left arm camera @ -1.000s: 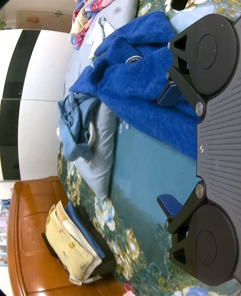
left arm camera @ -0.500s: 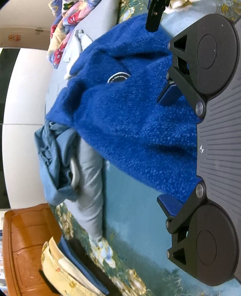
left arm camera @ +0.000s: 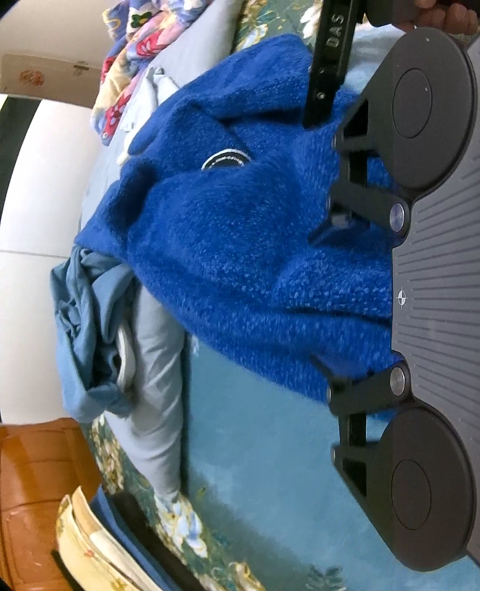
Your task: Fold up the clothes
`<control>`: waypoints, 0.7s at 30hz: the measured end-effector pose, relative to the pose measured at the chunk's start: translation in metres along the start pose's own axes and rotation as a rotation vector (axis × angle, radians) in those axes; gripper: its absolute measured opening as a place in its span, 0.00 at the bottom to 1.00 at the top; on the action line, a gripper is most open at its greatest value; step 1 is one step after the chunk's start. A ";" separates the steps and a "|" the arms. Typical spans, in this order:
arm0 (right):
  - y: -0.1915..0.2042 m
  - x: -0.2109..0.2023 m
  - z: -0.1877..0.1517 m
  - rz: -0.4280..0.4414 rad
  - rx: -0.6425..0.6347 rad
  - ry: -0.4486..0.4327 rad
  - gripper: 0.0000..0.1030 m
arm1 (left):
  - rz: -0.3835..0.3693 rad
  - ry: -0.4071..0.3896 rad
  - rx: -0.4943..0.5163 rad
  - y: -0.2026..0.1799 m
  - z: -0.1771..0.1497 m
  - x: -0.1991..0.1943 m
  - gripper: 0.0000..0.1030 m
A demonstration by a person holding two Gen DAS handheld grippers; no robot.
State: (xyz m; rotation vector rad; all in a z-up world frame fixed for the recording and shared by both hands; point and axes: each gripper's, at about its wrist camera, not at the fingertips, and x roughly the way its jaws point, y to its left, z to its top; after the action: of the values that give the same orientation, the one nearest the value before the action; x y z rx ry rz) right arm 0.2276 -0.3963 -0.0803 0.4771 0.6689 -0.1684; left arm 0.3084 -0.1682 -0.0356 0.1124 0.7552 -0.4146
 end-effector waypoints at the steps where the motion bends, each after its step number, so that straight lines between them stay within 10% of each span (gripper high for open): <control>1: 0.001 0.002 0.001 -0.003 0.007 -0.005 0.85 | -0.002 -0.004 -0.006 0.002 0.000 -0.001 0.43; 10: -0.003 0.009 0.007 -0.009 0.085 -0.022 0.25 | -0.021 -0.043 -0.064 0.019 -0.001 -0.010 0.21; 21: 0.013 -0.044 0.007 0.044 0.031 -0.139 0.18 | 0.039 -0.132 -0.181 0.064 -0.005 -0.054 0.16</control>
State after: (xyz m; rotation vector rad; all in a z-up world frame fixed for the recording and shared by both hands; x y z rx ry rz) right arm 0.2011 -0.3879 -0.0430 0.5048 0.5199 -0.1692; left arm 0.2956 -0.0910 -0.0053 -0.0694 0.6564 -0.3120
